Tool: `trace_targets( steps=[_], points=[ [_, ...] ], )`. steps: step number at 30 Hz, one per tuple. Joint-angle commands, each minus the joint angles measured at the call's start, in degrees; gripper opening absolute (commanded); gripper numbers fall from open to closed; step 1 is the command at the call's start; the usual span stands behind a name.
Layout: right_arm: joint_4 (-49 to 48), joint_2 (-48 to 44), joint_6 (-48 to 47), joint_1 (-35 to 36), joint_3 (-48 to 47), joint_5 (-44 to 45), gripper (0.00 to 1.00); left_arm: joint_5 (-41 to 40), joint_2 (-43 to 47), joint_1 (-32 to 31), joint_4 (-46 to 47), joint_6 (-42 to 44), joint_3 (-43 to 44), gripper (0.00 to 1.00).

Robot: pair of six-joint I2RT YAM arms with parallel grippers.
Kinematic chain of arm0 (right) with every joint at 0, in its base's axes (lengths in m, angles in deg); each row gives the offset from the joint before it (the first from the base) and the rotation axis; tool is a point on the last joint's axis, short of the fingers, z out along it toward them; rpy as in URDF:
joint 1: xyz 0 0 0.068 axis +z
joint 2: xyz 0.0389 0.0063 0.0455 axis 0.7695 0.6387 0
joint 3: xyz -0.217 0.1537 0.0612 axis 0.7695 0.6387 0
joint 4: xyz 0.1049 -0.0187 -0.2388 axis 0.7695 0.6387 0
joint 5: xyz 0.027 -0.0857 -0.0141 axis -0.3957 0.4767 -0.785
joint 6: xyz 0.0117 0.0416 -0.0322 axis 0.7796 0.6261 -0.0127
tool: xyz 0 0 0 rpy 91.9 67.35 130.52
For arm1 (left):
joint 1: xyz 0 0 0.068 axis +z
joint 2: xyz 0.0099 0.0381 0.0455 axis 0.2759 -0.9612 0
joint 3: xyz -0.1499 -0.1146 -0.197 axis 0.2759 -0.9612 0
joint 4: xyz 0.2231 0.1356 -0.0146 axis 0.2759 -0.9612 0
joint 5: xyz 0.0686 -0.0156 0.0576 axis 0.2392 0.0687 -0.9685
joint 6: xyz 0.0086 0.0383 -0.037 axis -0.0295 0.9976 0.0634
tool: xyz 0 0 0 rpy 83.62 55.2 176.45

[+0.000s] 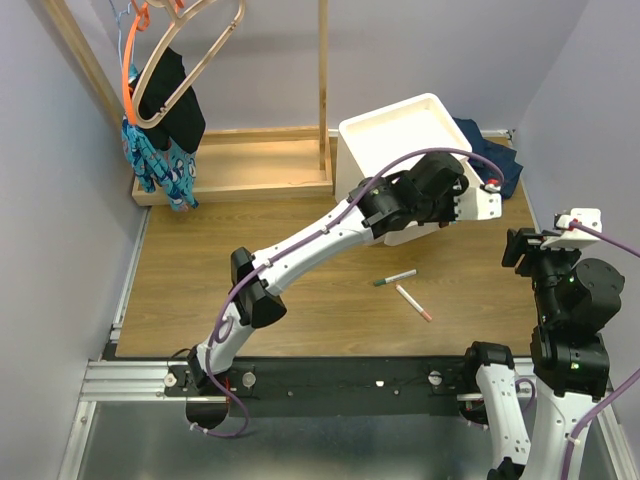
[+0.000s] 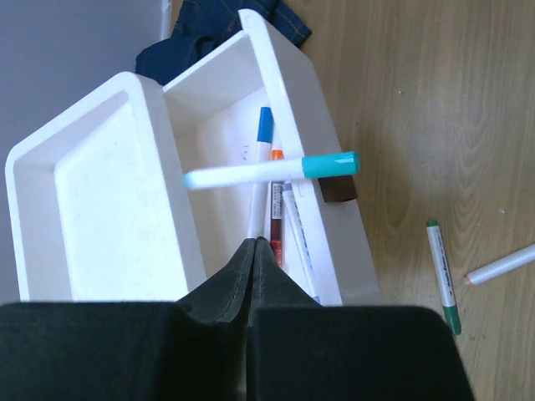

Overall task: Sort the stationery into containers
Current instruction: Place the pen in the drawer, then pick up the pen from the center of the board.

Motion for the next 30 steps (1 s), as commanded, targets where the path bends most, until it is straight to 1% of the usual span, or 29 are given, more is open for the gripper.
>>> trace_targets(
  steps=[1, 2, 4, 5, 8, 9, 10, 11, 12, 13, 14, 15, 17, 18, 20, 21, 24, 25, 26, 27, 29, 30],
  points=[
    [0.39, -0.52, 0.97, 0.29, -0.10, 1.12, 0.68, -3.98, -1.21, 0.71, 3.32, -3.03, 1.22, 0.11],
    [0.31, -0.52, 1.06, 0.29, 0.07, 1.03, 0.68, -4.42, -1.22, 0.62, 3.75, -3.12, 1.39, 0.20],
    [0.13, -0.43, 1.15, 0.29, 0.25, 0.94, 0.67, -6.08, -0.17, 0.45, 4.81, -3.91, 1.66, 0.30],
    [0.13, -0.43, 1.06, 0.29, 0.16, 1.03, 0.68, -6.26, 0.62, 0.19, 5.25, -2.34, 1.48, 0.38],
    [0.39, -0.52, 1.06, 0.29, 0.43, 1.38, 0.68, -5.92, 5.80, -0.52, 8.05, -1.36, -3.95, 0.47],
    [0.48, -0.52, 1.15, 0.29, 0.51, 1.30, 0.68, -5.13, 7.21, -0.69, 8.06, -1.36, -6.84, 0.48],
    [0.57, -0.52, 1.23, 0.29, 0.60, 1.21, 0.68, -2.95, 10.00, -1.04, 7.54, -1.19, -8.09, 0.49],
    [0.48, -0.52, 1.23, 0.29, 0.60, 1.21, 0.68, 1.34, 11.60, -1.13, 5.62, -0.75, -9.23, 0.52],
    [0.57, -0.52, 1.32, 0.29, 0.69, 1.29, 0.68, 3.21, 13.44, -1.48, 5.17, -0.57, -13.16, 0.53],
    [0.57, -0.52, 1.23, 0.29, 0.60, 1.38, 0.68, 6.88, 17.29, -1.75, 4.73, -0.22, -15.63, 0.54],
    [0.66, -0.52, 1.32, 0.29, 0.60, 1.38, 0.68, 9.79, 19.24, -1.75, 2.90, 0.65, -18.44, 0.59],
    [0.74, -0.52, 1.23, 0.29, 0.69, 1.30, 0.68, 12.52, 20.91, -2.19, 2.36, 1.01, -23.86, 0.61],
    [0.92, -0.69, 1.67, 0.29, 1.30, 1.21, 0.68, 13.85, 24.53, -3.94, -0.70, 1.18, -29.08, 0.63],
    [0.66, -0.69, 1.67, 0.29, 1.39, 1.12, 0.68, 14.12, 25.41, -4.82, -1.51, 1.45, -34.33, 0.63],
    [0.31, -0.78, 2.11, 0.20, 1.48, 0.94, 0.68, 14.39, 27.52, -7.62, -1.87, 0.93, -39.19, 0.63],
    [0.13, -0.78, 2.11, 0.20, 1.74, 0.86, 0.68, 14.91, 27.78, -8.60, -2.04, 1.01, -43.04, 0.63],
    [-0.13, -0.78, 2.11, 0.20, 1.75, 1.03, 0.68, 20.87, 27.35, -9.14, -0.47, 3.12, -48.42, 0.60],
    [-0.22, -0.78, 2.20, 0.20, 1.57, 1.21, 0.68, 22.37, 26.39, -8.96, 0.41, 4.08, -49.22, 0.60],
    [-0.31, -0.69, 2.29, 0.20, 1.22, 1.82, 0.68, 24.65, 25.60, -8.78, 2.07, 7.74, -49.75, 0.58],
    [-0.31, -0.69, 2.38, 0.20, 0.96, 1.91, 0.68, 25.19, 24.81, -8.43, 2.96, 9.52, -50.11, 0.58],
    [-0.05, -0.52, 2.90, 0.20, -0.62, 1.91, 0.68, 24.33, 21.12, -8.43, 5.24, 12.77, -49.50, 0.57],
    [0.13, -0.60, 3.08, 0.20, -1.32, 1.91, 0.68, 23.97, 19.72, -8.43, 5.51, 15.49, -47.84, 0.57]
  ],
)
